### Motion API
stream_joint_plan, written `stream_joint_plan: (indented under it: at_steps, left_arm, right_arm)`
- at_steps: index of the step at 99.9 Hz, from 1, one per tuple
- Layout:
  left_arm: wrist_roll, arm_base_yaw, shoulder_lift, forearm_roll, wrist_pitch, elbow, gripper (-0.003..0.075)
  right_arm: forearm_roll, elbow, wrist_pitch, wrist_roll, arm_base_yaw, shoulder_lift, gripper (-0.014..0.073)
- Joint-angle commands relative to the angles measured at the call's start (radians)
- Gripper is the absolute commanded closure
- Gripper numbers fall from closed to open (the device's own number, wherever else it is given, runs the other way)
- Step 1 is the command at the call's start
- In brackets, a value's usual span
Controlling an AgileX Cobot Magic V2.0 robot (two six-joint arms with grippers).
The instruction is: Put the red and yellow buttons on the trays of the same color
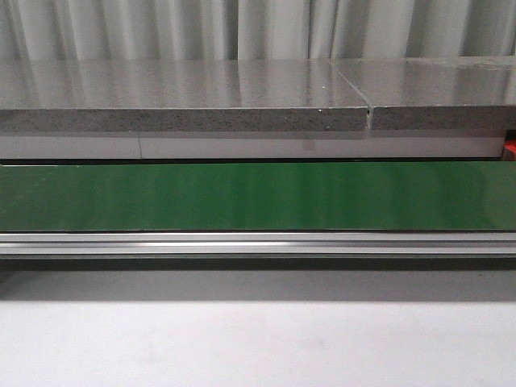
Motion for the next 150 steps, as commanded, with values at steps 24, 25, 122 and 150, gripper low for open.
stream_joint_plan:
  at_steps: [24,25,122,150]
  left_arm:
    - [0.0,-0.007,0.006,-0.015,-0.071,-0.027,0.0739]
    - [0.0,-0.007,0.006,-0.015,-0.071,-0.027,0.0739]
    - [0.0,-0.007,0.006,-0.015,-0.071,-0.027,0.0739]
    - [0.0,-0.007,0.006,-0.015,-0.071,-0.027,0.0739]
  right_arm:
    - [0.008,0.019,-0.12,-0.01,0.009,0.001,0.066]
    - [0.008,0.022,-0.128,-0.01,0.01,-0.002,0.066]
    - [-0.453,0.475,-0.471,0.524,0.04,-0.378,0.066]
    - [-0.457,0.475,-0.471,0.524,0.04,-0.378,0.066]
